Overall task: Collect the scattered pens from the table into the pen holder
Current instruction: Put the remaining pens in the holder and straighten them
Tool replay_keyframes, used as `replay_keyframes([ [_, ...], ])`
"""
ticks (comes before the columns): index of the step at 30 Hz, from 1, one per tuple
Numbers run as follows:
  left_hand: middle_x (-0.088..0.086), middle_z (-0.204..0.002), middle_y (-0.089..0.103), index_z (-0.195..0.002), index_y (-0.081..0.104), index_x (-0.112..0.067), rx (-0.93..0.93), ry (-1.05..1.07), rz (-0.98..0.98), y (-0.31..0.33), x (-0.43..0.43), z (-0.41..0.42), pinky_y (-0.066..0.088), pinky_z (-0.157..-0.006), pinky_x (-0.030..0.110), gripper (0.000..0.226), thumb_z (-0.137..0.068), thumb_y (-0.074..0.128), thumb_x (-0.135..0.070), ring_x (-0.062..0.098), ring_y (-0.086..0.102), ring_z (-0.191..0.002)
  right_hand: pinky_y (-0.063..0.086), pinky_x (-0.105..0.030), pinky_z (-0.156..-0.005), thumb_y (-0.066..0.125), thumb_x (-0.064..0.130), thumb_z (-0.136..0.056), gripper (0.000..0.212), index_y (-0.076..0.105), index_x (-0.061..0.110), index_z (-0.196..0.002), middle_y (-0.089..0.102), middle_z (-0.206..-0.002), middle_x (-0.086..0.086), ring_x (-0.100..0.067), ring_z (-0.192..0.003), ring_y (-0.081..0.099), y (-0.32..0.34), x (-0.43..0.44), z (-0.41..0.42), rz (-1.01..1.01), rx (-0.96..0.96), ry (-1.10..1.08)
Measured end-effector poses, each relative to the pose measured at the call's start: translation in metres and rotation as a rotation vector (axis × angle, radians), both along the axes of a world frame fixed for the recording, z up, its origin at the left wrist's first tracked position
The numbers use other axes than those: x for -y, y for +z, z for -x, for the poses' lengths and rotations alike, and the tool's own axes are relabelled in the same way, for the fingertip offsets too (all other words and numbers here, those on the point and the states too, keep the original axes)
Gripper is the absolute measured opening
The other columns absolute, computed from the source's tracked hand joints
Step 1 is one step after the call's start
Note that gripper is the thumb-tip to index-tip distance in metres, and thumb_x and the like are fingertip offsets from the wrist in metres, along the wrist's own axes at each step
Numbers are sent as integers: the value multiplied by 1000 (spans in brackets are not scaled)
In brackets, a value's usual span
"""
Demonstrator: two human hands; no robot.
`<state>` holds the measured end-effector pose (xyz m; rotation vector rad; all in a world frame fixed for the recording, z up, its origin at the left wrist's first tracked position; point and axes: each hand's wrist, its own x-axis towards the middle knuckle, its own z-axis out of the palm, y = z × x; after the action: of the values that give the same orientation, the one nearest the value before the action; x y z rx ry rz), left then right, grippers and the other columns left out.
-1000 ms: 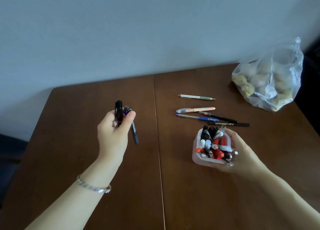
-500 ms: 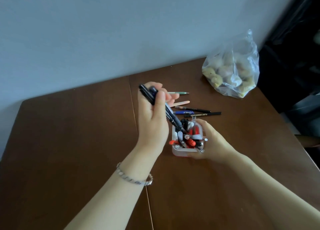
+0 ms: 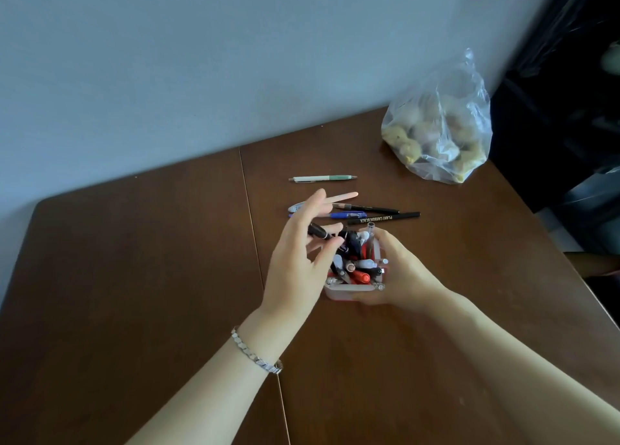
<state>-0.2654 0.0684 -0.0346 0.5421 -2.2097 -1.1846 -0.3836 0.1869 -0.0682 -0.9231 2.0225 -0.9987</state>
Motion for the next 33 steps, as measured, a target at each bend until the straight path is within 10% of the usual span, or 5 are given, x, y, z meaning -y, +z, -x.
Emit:
replay_keyframes([
  [5, 0, -137, 48, -128, 52, -10, 171, -58, 265, -12, 2, -1, 30, -104, 6, 38, -93, 39, -17, -1, 35, -127, 45, -35, -99, 74, 57, -34, 103, 41, 28, -126, 52, -124, 9, -9, -112, 53, -1, 0, -2, 16, -11, -14],
  [16, -25, -145, -11, -140, -2, -35, 522, -336, 387, -15, -8, -4, -7, -114, 21, 60, -86, 5, -60, -7, -17, -137, 46, -18, -87, 86, 31, -49, 80, 41, 41, -114, 54, -112, 14, -4, -103, 54, -3, -1, 1, 93, -11, 38],
  [23, -15, -147, 33, -134, 28, -43, 201, -104, -216, -2, 11, 13, 28, -111, 18, 40, -97, 37, -29, -5, 32, -133, 42, 2, -65, 89, 24, -44, 73, 45, 45, -98, 61, -95, 23, 22, -85, 58, 7, -43, 23, 134, 36, -133],
  [29, 1, -136, 51, -127, 50, -16, 711, -106, 342, -55, 44, 57, 37, -102, 31, 36, -91, 50, -12, 19, 46, -126, 47, -5, -68, 92, 39, -33, 86, 40, 53, -100, 62, -95, 31, 21, -89, 56, 4, -84, 56, 71, -51, -238],
  [33, 5, -130, 54, -121, 52, -14, 855, -110, 510, -79, 65, 80, 34, -103, 36, 30, -91, 48, -12, 24, 44, -122, 41, -11, -66, 91, 11, -46, 87, 40, 43, -108, 63, -90, 33, 24, -85, 54, -12, -91, 60, 59, -63, -244],
])
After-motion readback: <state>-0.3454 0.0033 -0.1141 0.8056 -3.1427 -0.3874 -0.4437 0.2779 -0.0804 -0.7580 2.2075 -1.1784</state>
